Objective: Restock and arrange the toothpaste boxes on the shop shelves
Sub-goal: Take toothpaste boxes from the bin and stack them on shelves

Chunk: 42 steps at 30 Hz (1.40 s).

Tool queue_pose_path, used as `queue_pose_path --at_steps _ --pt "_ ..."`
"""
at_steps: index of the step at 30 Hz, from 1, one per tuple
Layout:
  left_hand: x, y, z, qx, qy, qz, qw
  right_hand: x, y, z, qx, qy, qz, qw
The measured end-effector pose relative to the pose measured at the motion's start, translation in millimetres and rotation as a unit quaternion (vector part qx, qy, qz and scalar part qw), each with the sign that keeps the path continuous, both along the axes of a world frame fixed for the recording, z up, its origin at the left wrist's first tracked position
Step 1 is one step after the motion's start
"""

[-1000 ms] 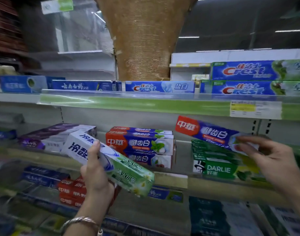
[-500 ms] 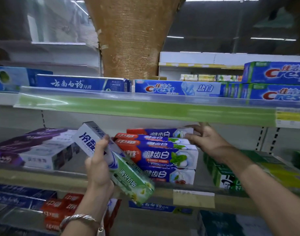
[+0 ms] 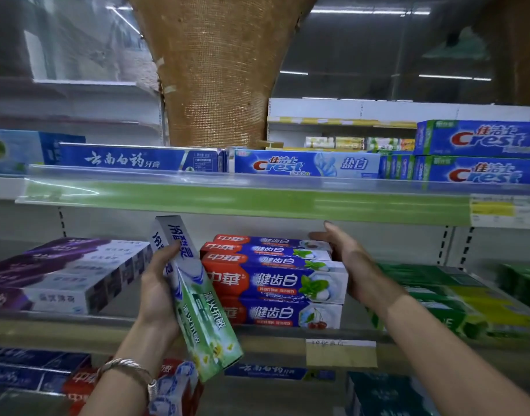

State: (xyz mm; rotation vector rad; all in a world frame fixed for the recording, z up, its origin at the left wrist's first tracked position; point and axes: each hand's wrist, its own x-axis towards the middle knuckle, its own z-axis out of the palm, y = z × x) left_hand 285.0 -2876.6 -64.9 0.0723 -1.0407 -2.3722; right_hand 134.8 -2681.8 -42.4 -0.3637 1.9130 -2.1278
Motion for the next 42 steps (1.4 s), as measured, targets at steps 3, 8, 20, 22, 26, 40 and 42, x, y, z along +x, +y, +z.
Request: queue_pose_path --at_steps 3,8,20,22,26,40,42 --pt "0 -3 -1 -0.001 0.006 -0.022 1.000 4 -1 0 -0.027 -0.015 0.004 1.000" --pt "0 -5 -3 -0.024 0.005 -0.046 0.999 12 -3 0 -0.024 -0.002 0.004 1.000" --pt "0 -2 -5 -0.015 0.006 -0.029 0.999 15 1 2 -0.008 0.010 0.032 0.999" --pt "0 -1 -8 -0.018 0.017 -0.007 1.000 16 4 2 -0.017 0.018 0.040 0.999" --pt "9 0 -11 0.005 0.058 0.076 0.995 31 13 10 0.008 0.086 -0.020 0.996" --pt "20 157 -1 0.037 0.094 0.173 0.980 136 73 -8 0.173 0.546 0.027 0.819" --pt "21 189 1 0.032 0.100 0.174 0.979 137 102 -7 0.228 0.516 0.024 0.825"
